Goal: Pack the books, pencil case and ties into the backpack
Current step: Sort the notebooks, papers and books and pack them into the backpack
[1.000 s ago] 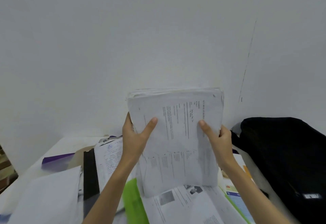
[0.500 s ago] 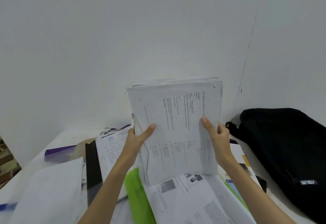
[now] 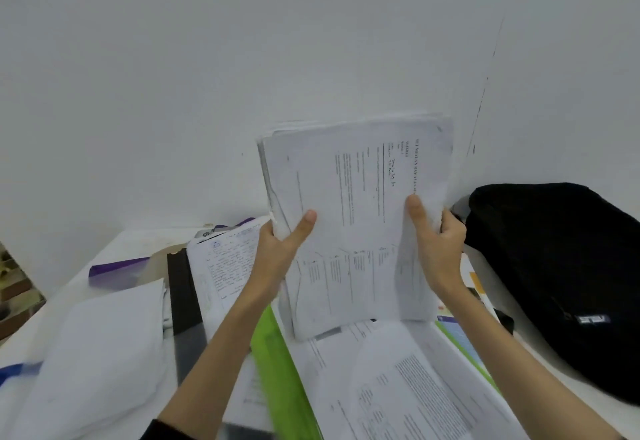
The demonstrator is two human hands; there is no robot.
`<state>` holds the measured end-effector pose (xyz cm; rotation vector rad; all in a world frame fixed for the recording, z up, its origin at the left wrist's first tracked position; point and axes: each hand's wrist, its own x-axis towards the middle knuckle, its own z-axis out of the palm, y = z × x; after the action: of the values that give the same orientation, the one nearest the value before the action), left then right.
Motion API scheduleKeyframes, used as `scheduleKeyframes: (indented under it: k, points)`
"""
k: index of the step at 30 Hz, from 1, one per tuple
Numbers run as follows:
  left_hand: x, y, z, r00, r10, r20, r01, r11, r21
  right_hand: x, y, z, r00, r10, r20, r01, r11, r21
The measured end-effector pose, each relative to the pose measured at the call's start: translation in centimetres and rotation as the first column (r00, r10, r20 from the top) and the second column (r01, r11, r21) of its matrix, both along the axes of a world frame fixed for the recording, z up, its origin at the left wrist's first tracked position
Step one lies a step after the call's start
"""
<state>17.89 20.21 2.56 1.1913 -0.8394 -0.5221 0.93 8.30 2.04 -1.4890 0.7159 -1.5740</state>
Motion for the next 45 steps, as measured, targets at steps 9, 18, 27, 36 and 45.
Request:
scheduleKeyframes:
  k: [9, 18, 27, 36, 45]
  points:
    - [0.4, 0.4, -3.8, 0.993, -0.089, 0.071, 0.076, 0.983, 0.164, -0.5, 1.5, -2.9, 0.999, -0.040, -0.016, 0.040, 0.999, -0.013]
    - [-0.1, 0.6, -4.6, 0.993, -0.110, 0.032, 0.102, 0.979, 0.177, -1.0, 1.8, -4.2, 0.999, -0.011, -0.050, 0.012, 1.000, 0.004]
    - [0.6, 1.1, -1.2, 0.992, -0.121, 0.030, 0.120, 0.991, 0.056, -1.3, 1.1, -3.0, 0.999, 0.011, 0.039, -0.008, 0.999, -0.052]
    - [1.4, 0.0, 5.1, 0.996, -0.069, 0.054, 0.073, 0.994, -0.087, -0.6, 0.6, 5.7, 0.987, 0.091, 0.131, -0.077, 0.991, -0.110]
    - [1.1, -0.1, 5.2, 0.994, -0.105, -0.025, 0.103, 0.992, -0.072, -0.2, 0.7, 5.1, 0.989, 0.061, 0.134, -0.040, 0.987, -0.156]
